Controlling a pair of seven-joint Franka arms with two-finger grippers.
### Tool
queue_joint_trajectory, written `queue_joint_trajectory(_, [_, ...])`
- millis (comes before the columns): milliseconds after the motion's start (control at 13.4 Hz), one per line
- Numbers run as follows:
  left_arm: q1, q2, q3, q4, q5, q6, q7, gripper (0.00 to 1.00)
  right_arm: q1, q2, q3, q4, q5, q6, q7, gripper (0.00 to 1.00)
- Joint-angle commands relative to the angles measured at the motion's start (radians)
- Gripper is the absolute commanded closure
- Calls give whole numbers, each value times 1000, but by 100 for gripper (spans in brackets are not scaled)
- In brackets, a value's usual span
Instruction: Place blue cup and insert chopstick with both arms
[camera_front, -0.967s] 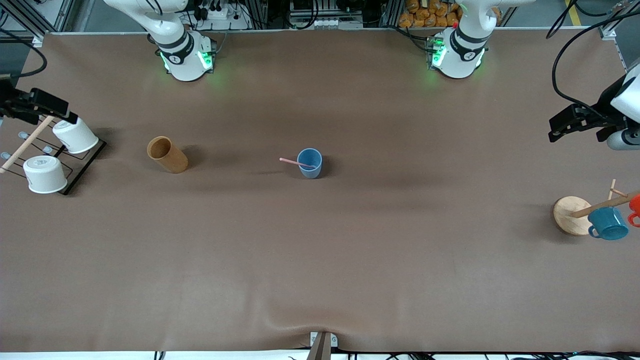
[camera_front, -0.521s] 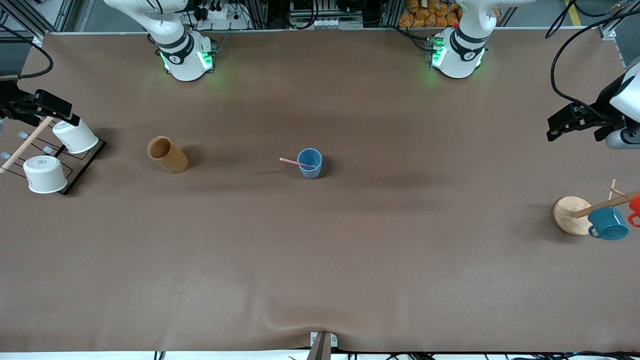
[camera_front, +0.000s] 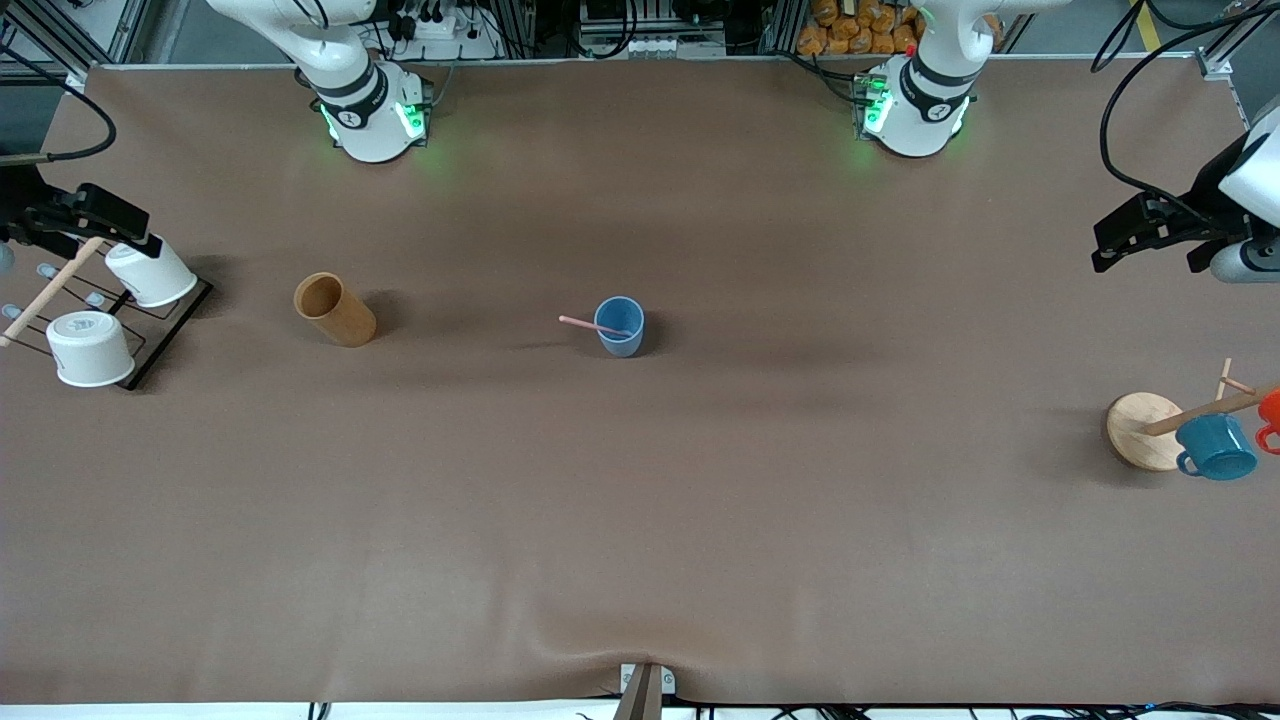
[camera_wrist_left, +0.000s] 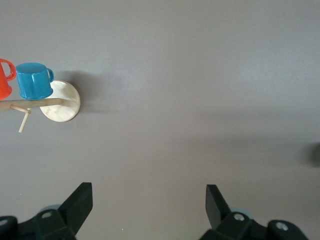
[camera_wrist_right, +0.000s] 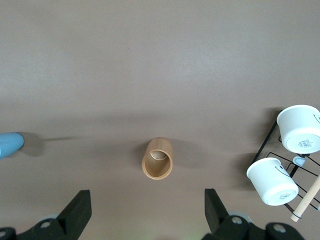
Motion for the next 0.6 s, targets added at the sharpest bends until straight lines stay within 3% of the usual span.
queue_joint_trajectory(0, [0, -29, -1, -22, -15, -13, 3, 0, 21, 9, 0, 24, -27, -4, 9, 0])
queue_joint_trajectory(521, [-15, -12, -10, 17, -14, -28, 19, 0, 21, 11, 0, 22, -27, -6, 9, 0])
